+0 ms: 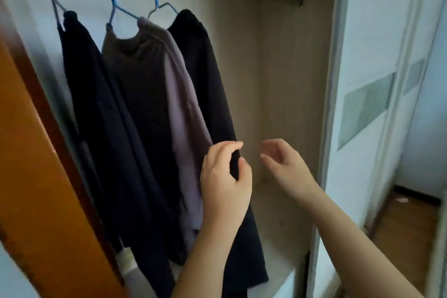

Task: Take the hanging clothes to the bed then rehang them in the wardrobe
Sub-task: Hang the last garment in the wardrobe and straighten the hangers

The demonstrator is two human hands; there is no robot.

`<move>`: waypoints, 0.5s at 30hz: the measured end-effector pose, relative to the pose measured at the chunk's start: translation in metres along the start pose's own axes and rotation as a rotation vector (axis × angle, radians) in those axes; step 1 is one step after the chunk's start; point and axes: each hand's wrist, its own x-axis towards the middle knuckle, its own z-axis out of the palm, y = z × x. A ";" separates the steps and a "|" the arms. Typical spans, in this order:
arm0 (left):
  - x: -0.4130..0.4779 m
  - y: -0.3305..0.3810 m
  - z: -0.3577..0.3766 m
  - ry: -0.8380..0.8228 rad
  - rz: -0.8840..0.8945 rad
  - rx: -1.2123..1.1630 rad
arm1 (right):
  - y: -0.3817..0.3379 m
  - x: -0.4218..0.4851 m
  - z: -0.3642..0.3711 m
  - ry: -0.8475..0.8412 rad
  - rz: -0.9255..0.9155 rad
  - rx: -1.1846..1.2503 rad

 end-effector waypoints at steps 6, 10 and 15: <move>-0.102 -0.004 -0.009 -0.427 -0.317 -0.155 | 0.049 -0.129 -0.011 0.189 0.355 -0.077; -0.168 0.006 -0.003 -0.723 -0.519 -0.234 | 0.071 -0.228 -0.038 0.301 0.596 -0.132; -0.256 0.043 0.015 -1.056 -0.658 -0.309 | 0.086 -0.358 -0.081 0.452 0.902 -0.215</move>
